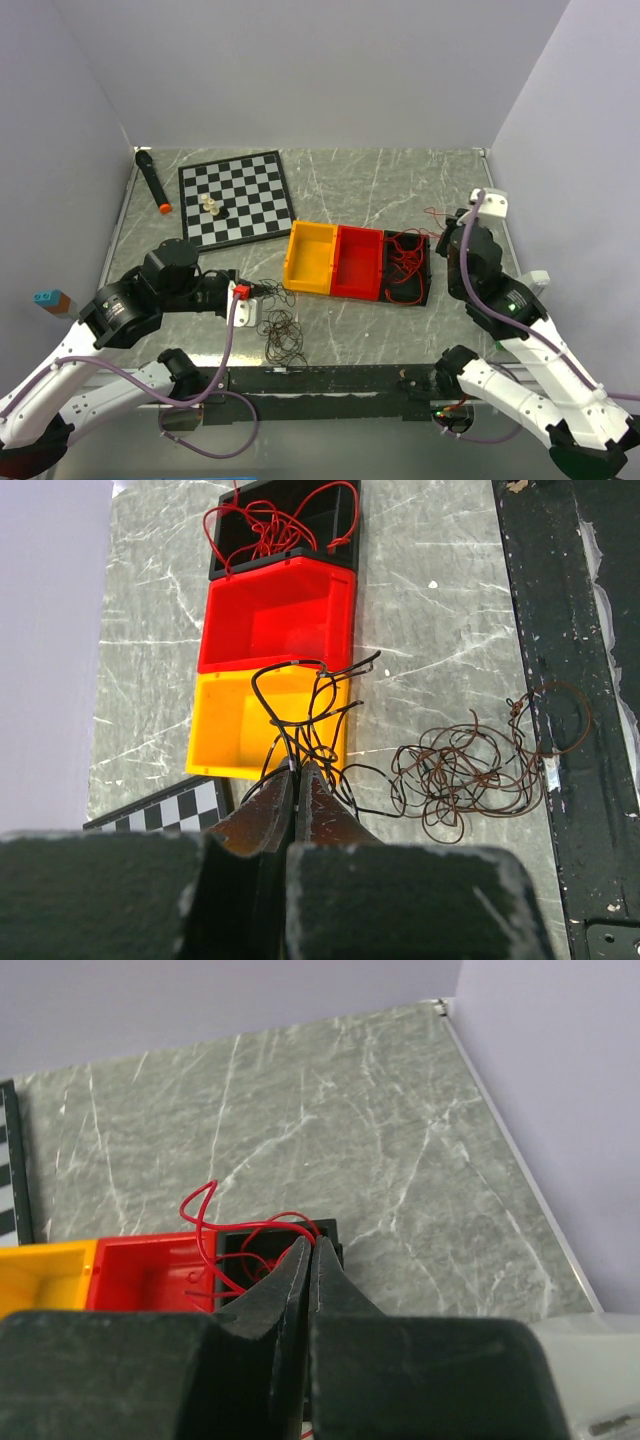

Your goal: Untangle the cables

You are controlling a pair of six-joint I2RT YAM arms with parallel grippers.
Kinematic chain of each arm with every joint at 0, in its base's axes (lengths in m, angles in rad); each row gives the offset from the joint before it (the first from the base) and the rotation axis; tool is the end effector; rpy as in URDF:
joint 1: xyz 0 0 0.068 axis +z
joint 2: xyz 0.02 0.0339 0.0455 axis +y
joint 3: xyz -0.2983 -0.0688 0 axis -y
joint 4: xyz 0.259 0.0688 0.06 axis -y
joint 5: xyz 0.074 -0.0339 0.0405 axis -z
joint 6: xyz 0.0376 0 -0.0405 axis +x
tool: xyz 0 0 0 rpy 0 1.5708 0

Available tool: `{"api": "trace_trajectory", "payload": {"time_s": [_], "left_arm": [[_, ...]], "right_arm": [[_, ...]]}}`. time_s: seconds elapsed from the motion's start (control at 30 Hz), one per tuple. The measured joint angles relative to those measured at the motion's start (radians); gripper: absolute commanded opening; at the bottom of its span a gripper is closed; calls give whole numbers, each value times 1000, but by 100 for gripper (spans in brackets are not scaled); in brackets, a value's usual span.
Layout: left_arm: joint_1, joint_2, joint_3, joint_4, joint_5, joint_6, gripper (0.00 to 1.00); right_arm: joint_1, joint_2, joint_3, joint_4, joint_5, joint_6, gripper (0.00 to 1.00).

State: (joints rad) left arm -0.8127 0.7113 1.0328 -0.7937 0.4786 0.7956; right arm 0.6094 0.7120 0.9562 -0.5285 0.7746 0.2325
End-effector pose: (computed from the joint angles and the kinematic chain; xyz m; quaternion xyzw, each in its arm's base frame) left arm 0.0675 -0.0964 0.3982 0.6826 0.4857 -0.2065 0.5055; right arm 0.1198 0.0516 0.4009 0.0837 0.7702 -0.0489 0.6304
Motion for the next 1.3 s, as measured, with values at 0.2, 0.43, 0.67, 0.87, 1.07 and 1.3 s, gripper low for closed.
{"api": "trace_trajectory", "payload": {"time_s": [0.2,0.43,0.67,0.87,1.07,1.3], "left_arm": [[1,0,0,0,3,1,1],[1,22,11,-1,10,3,1],[1,35,45,-2,14,3,1],[1,39,69,-3,16,3,1],[2,39,89,-4,21,0,1],[2,44,135,-5,22,0,1]], "right_arm": [[-7,-32,26,-27,32,6,0],[-28,24,33,-44,16,26,0],[-97,199,20,-35,-85,72,0],[-116,340,-23,-25,-167,115,0],[-118,466,-36,0,-226,203,0],[-119,550,-86,-42,-233,340,0]]}}
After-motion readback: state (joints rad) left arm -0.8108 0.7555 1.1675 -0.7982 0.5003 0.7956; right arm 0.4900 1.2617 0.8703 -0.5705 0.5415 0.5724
